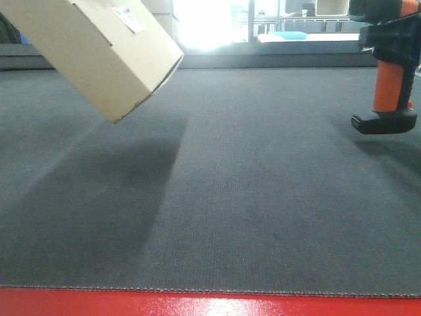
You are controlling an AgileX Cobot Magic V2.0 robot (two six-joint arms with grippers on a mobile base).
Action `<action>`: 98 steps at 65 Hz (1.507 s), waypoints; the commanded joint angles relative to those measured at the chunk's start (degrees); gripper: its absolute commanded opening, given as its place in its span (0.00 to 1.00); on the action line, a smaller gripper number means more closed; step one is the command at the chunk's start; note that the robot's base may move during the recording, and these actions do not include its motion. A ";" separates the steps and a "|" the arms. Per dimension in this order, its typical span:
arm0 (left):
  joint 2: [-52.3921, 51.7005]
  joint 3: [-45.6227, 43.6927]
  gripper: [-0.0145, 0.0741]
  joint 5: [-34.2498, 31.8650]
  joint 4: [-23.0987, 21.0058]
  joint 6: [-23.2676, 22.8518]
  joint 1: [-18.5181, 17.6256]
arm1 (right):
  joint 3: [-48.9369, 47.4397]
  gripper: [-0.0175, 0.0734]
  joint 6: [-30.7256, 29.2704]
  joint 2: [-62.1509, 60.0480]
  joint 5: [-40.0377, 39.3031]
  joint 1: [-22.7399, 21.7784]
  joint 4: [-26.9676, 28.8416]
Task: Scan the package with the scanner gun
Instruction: 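Lower the scanner back onto the table with the right gripper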
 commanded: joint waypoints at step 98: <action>-0.65 -0.18 0.04 -0.24 -1.20 -0.31 -0.01 | -0.28 0.80 0.20 0.95 6.28 -0.21 -0.64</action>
